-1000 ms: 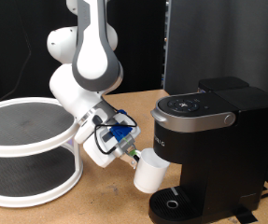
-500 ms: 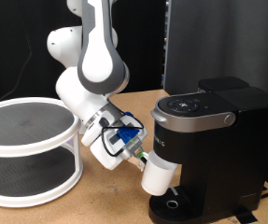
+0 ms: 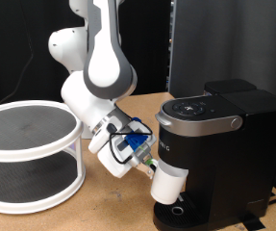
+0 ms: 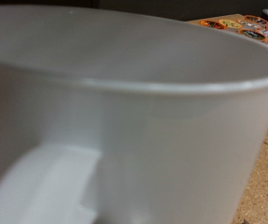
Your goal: Make a cup of coffee with the keurig machine
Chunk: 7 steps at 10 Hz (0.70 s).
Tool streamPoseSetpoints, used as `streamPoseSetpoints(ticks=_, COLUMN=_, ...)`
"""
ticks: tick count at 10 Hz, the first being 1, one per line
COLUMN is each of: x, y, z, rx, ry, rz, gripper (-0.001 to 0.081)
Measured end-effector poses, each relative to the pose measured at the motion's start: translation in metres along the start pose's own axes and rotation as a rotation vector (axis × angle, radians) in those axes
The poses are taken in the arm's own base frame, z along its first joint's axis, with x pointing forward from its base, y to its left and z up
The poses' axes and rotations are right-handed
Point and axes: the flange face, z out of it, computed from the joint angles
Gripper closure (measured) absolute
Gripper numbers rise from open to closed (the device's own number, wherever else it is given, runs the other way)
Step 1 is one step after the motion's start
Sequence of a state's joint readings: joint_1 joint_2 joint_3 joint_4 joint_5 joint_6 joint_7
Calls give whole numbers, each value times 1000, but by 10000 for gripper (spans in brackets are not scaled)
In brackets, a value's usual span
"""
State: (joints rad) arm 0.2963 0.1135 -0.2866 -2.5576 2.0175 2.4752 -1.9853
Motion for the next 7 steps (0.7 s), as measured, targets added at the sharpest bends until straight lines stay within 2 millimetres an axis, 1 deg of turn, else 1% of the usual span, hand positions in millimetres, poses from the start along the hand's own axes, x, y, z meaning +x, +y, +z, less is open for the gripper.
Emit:
streamPoseSetpoints(ticks=3, x=-9, y=8, z=14, rx=-13, ry=-22, rz=-1, gripper=742)
streamPoseSetpoints(ticks=7, x=-20, y=6, z=30, rx=46, ry=-17, rz=-1, gripper=742)
